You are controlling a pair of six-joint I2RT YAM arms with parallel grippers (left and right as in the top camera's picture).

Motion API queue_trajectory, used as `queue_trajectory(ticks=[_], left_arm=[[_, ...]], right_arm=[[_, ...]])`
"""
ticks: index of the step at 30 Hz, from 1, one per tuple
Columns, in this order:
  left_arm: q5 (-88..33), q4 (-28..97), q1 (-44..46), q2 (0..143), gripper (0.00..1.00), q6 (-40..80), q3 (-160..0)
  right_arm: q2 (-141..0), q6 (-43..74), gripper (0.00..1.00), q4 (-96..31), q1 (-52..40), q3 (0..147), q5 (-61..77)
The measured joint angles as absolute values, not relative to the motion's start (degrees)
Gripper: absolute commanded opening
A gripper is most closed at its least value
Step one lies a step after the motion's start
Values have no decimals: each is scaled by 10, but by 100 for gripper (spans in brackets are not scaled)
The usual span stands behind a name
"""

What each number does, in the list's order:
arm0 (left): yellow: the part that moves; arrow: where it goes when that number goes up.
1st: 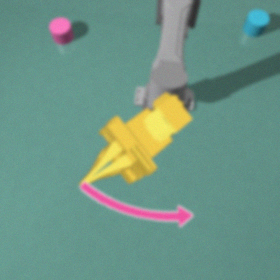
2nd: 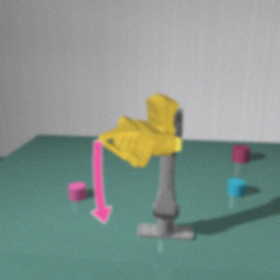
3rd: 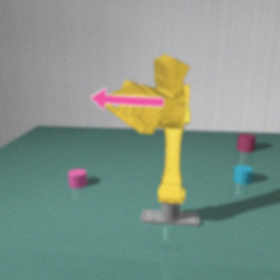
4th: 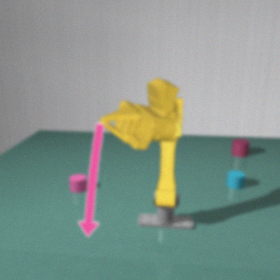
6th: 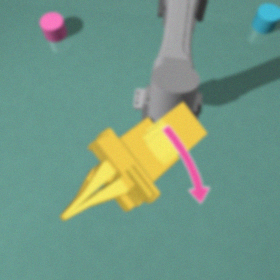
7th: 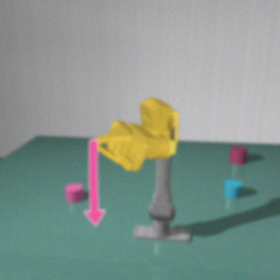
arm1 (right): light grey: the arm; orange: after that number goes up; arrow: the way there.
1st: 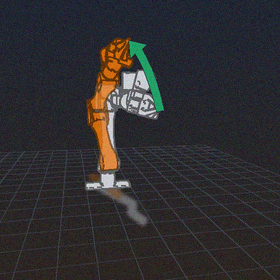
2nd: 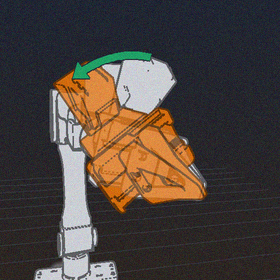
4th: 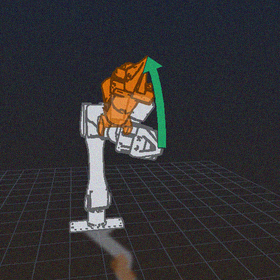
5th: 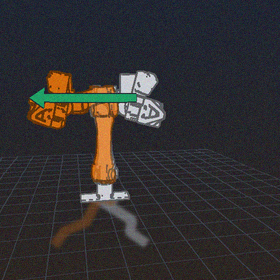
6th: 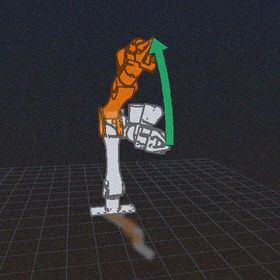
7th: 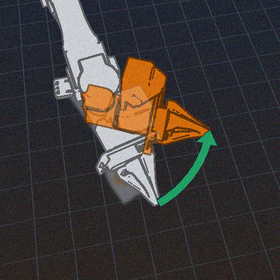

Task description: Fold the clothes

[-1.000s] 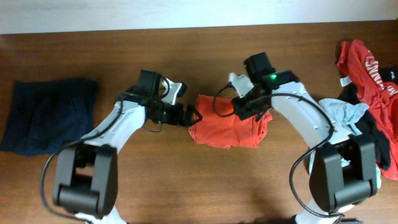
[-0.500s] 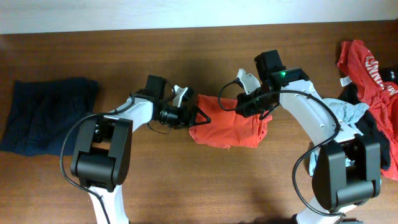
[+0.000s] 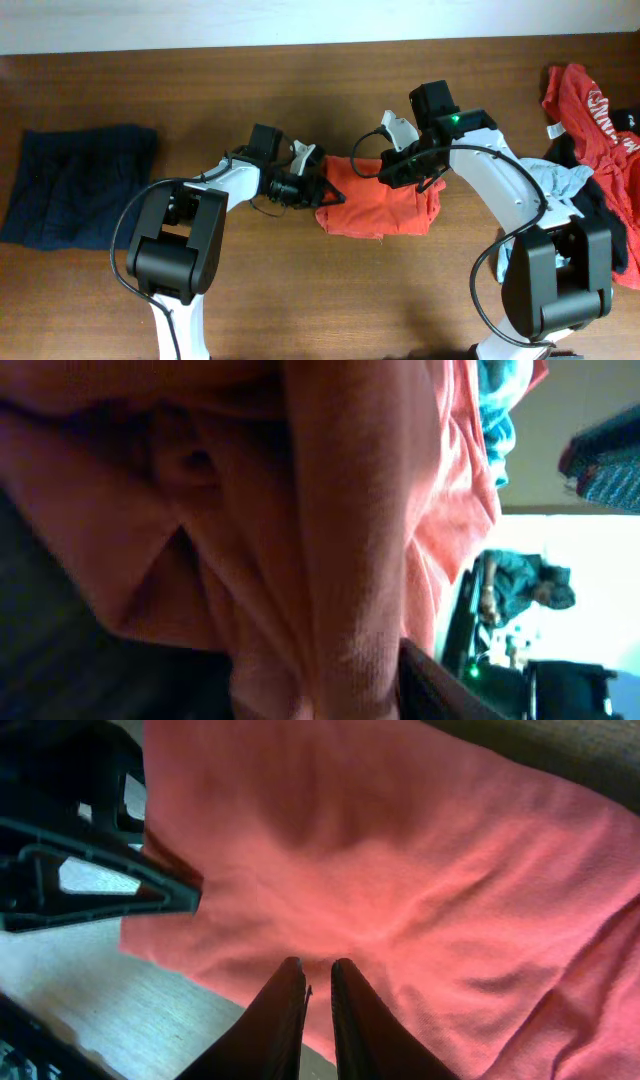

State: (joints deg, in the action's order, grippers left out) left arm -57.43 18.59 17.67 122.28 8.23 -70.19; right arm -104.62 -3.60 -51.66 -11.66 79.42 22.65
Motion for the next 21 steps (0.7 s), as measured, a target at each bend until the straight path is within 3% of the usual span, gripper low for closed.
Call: queue_trajectory(ticks=[7, 11, 12, 16, 17, 19, 21], left_arm=[[-572, 175, 176, 1223, 0, 88, -702], [-572, 175, 176, 1223, 1, 91, -702], [-572, 175, 176, 1223, 20, 91, -702], [-572, 176, 176, 1223, 66, 103, -702], [-572, 176, 176, 1223, 73, 108, -702], [-573, 175, 176, 1223, 73, 119, -702], [-574, 173, 177, 1223, 73, 126, -702]], right_arm=[[-1046, -34, 15, -519, -117, 794, 227], [-1046, -34, 15, -519, -117, 794, 226], [-1046, -34, 15, -519, -117, 794, 227], [-1046, -34, 15, -519, -117, 794, 227], [-1046, -34, 13, -519, -117, 794, 226], [-1046, -24, 5, -519, -117, 794, 223], [-1046, -3, 4, -521, -117, 794, 206]])
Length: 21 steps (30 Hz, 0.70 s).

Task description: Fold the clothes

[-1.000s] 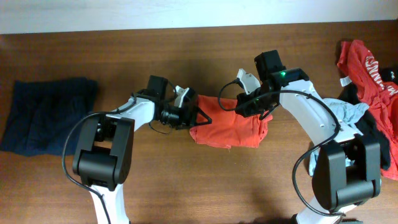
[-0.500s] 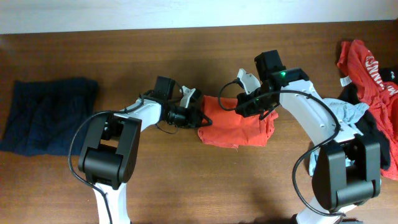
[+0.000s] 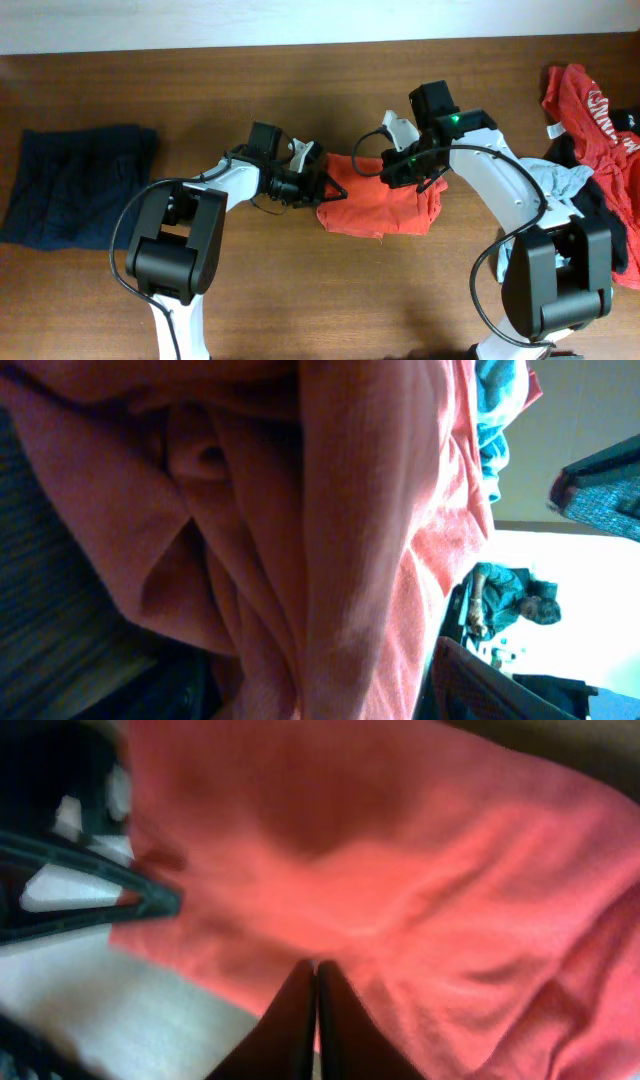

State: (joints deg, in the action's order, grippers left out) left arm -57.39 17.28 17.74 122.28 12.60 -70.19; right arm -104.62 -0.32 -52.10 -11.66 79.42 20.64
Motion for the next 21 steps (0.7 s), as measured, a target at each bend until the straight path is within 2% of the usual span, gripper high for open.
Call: queue_trajectory(ticks=[8, 21], left_arm=[[-574, 171, 179, 1223, 73, 134, -702], [-573, 155, 182, 1223, 76, 161, -703]], right_arm=[[-1098, 106, 4, -528, -117, 780, 86], [-1131, 123, 4, -470, -117, 748, 88]])
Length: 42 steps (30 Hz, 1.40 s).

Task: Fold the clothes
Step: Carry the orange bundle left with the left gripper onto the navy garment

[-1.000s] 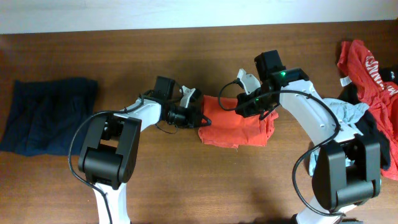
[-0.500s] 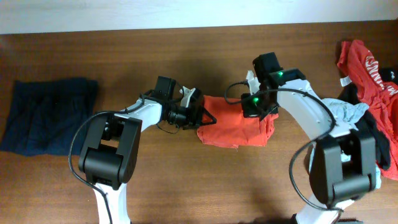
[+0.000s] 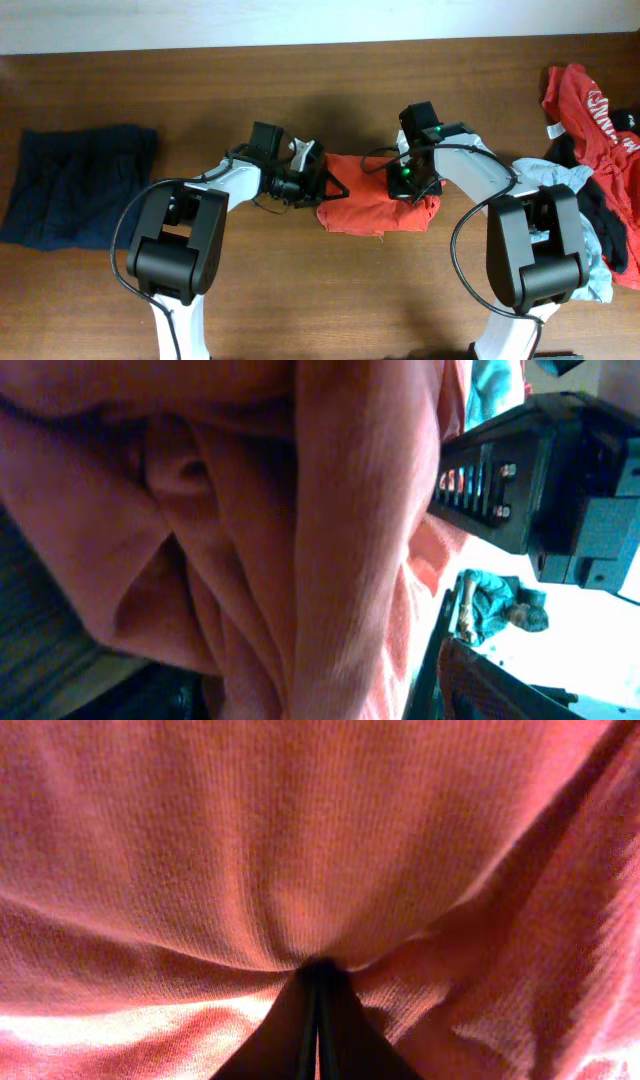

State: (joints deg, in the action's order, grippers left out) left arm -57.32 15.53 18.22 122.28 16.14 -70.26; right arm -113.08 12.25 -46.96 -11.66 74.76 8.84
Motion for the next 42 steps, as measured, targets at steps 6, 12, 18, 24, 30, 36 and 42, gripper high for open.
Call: queue_trajectory(ticks=[6, 12, 18, 24, 30, 36, 42], left_arm=[[-551, 128, 198, 1223, 66, 208, -703], [-518, 110, 218, 1223, 18, 226, -703], [-510, 103, 221, 1223, 0, 231, -703], [-515, 102, 218, 1223, 1, 228, -703], [-524, 156, 190, 1202, 1, 190, -701], [-483, 217, 145, 1065, 1, 147, -700], [-451, 244, 95, 941, 1, 131, -700]], right_arm=[[-1138, 123, 4, -471, -113, 749, 102], [-1138, 122, 4, -471, -111, 749, 106], [-1140, 122, 4, -473, -111, 750, 106], [-1132, 117, 4, -485, -110, 751, 106], [-1066, 116, 4, -540, -103, 750, 105], [-891, 115, 4, -545, -97, 777, 101], [-881, 116, 4, -566, -97, 780, 99]])
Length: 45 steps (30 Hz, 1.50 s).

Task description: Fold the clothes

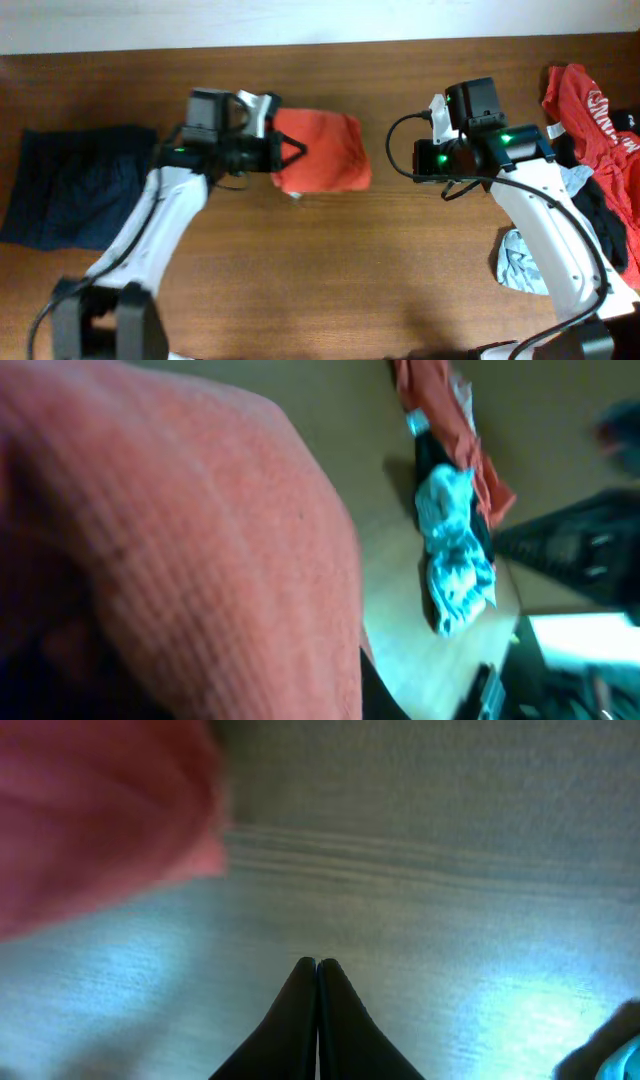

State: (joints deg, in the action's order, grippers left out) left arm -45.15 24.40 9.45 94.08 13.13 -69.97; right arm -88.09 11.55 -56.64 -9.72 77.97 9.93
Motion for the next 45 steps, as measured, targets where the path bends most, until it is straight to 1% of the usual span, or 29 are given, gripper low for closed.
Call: queue_trajectory(ticks=[3, 6, 9, 13, 20, 26, 33, 36, 40, 45], left_arm=[[-445, 264, 45, 903, 0, 118, -700], [-439, 310, -29, 871, 0, 96, -700], [-434, 356, -106, 861, 1, 67, -700], [-427, 380, -187, 861, 0, 43, -700], [-367, 421, -292, 861, 0, 25, -700], [-338, 412, -380, 873, 0, 0, -700], [-339, 386, -433, 914, 0, -33, -700], [-366, 377, -448, 922, 0, -37, -700], [-404, 375, -455, 922, 0, -37, -707], [-416, 404, -458, 922, 0, -34, -748]], right_arm=[[-883, 115, 4, -568, -97, 779, 99], [-883, 115, 4, -568, -97, 779, 99], [-883, 115, 4, -569, -97, 779, 99], [-883, 116, 4, -568, -97, 779, 99], [-883, 116, 4, -571, -97, 779, 99], [-883, 115, 4, -573, -97, 779, 99], [-883, 116, 4, -579, -97, 779, 99], [-883, 115, 4, -580, -97, 779, 99], [-883, 115, 4, -583, -97, 779, 99], [-883, 116, 4, -584, -97, 779, 99]])
